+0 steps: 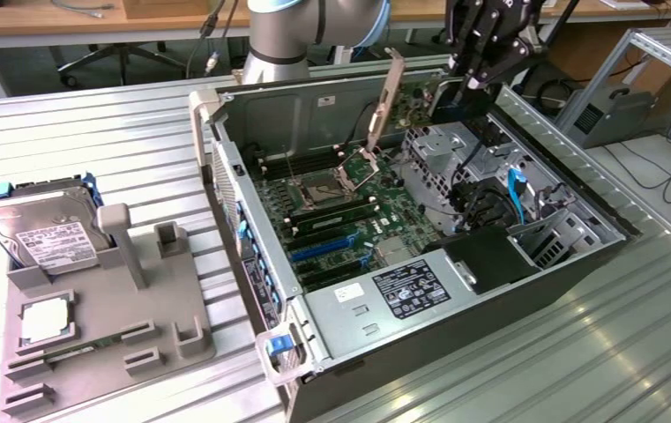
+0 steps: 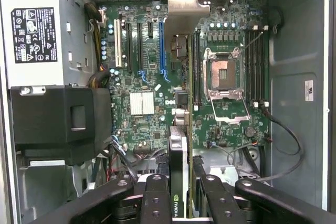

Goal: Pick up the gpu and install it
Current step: 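Insert the gpu into the slot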

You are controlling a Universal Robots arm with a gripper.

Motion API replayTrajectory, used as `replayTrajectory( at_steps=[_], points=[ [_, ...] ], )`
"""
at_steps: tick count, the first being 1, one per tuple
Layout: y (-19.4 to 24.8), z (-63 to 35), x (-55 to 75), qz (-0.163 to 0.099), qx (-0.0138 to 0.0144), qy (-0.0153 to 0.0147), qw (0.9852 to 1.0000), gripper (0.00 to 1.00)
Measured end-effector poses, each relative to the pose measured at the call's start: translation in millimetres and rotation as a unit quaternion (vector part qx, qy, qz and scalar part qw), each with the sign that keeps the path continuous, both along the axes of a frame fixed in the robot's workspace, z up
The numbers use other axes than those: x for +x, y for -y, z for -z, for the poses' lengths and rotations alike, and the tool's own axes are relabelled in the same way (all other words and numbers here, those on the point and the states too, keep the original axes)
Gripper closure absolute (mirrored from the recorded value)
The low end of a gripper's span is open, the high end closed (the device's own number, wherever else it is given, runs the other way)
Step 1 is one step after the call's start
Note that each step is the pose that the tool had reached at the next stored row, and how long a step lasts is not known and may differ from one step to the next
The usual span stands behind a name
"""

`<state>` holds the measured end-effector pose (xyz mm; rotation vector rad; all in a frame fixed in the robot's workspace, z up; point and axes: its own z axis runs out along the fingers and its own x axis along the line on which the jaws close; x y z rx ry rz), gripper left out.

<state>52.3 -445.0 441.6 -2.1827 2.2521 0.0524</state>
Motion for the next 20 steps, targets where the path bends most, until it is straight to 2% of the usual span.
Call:
replayTrajectory(
  at_steps=[3, 13, 16, 20],
  points=[
    [0.0, 2.6, -4.3, -0.002, 0.0016, 0.0013, 1.0, 0.73],
    [0.0, 24.2, -18.9, -0.007, 0.0017, 0.0015, 1.0, 0.73],
    [0.0, 35.0, -26.3, -0.012, 0.0017, 0.0015, 0.9999, 0.73],
    [0.0, 44.5, -32.7, -0.017, 0.0017, 0.0015, 0.9999, 0.73]
  ],
)
